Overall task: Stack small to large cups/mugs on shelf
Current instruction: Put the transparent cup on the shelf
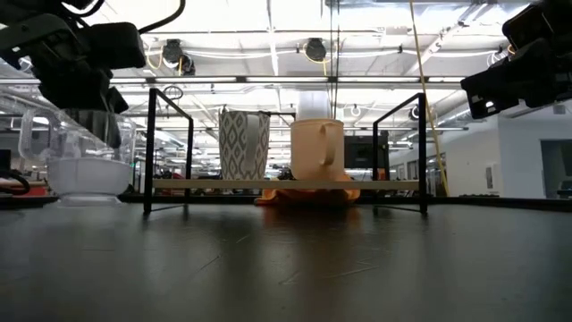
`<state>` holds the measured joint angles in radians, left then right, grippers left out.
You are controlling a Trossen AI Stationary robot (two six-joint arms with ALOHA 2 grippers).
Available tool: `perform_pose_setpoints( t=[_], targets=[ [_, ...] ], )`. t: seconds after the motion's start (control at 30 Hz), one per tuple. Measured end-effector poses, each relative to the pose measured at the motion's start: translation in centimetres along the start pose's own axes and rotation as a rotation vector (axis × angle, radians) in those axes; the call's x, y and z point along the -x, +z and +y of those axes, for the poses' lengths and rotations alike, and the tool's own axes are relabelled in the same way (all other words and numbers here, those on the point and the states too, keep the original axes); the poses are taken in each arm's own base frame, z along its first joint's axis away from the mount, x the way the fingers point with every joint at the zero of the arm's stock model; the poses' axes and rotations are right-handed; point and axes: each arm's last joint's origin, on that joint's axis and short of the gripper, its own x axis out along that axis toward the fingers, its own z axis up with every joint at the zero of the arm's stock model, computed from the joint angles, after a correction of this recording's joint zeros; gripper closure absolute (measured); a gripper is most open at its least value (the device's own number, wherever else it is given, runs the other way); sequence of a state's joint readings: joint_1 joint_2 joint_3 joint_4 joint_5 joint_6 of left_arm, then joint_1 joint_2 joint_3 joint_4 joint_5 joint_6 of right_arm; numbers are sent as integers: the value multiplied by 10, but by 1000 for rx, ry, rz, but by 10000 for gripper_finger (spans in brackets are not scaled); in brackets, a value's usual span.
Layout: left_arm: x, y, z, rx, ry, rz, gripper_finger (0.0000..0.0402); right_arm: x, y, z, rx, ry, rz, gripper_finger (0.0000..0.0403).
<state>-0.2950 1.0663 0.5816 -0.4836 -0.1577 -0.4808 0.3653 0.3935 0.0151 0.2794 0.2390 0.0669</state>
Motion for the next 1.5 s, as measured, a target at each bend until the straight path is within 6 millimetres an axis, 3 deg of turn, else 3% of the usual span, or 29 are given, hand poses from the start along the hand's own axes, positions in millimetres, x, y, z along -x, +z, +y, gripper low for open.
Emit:
perform_pose_setpoints(
  t=[0.33,0.7,1.5],
  targets=[
    [-8,7,-5,-9,-21,-28,401,0,0,0,0,0,0,403],
    [-13,31,-14,-72,-8,-25,401,0,0,0,0,0,1,403],
    [-15,36,-9,-53,-11,-27,401,0,0,0,-26,7,1,403]
  ],
)
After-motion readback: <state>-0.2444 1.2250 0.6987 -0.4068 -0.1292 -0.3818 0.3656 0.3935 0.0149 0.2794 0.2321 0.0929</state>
